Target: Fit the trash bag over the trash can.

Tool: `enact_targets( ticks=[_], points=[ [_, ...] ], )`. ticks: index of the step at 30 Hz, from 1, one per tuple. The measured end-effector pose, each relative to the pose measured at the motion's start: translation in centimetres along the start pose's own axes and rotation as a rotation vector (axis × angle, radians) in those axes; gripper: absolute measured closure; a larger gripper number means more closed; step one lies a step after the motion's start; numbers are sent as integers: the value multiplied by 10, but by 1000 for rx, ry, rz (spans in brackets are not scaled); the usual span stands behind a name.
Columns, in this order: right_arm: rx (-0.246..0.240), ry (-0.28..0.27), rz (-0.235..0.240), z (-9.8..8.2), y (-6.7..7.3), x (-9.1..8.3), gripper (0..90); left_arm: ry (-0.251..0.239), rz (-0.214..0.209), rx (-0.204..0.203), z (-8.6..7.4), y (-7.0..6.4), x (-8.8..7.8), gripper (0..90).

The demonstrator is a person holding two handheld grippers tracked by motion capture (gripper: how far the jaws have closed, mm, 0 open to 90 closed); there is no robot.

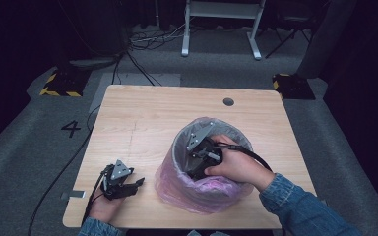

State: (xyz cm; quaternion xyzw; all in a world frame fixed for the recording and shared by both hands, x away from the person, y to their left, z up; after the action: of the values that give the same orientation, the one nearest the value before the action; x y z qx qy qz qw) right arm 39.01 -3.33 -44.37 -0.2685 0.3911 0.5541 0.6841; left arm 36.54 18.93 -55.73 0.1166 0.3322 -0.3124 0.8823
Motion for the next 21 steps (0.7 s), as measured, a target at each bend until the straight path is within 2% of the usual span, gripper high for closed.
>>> enact_targets(
  ticks=[8, 10, 13, 16, 18, 21],
  points=[
    [49, 105, 1, -14, -5, 15, 251, -2, -2, -4, 0, 0, 0, 420],
    [72, 150, 1, -19, -6, 19, 244, -2, -2, -3, 0, 0, 0, 419],
    [81, 172, 2, -22, -6, 22, 242, -2, -3, -3, 0, 0, 0, 418],
    [87, 166, 0, -21, -6, 22, 246, -2, -3, -2, 0, 0, 0, 417],
    [94, 127, -8, -17, -8, 17, 251, -2, -4, -4, 0, -1, 0, 417],
    [102, 42, -24, -6, -10, 3, 251, -2, -3, -3, 0, -1, 0, 417]
  ],
)
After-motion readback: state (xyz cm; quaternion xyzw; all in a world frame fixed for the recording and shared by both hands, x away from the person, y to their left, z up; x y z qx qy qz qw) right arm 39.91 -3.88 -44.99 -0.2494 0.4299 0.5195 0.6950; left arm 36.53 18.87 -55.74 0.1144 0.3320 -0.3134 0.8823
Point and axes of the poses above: each handheld gripper's, and its own axes: x roughly forward along the jaws, z roughly out of its top, y roughly to its left, the point moved 8 cm from there along x, roughly forward along the jaws, and after that the axes turned 1 degree about -y, right-handed, at the moved point
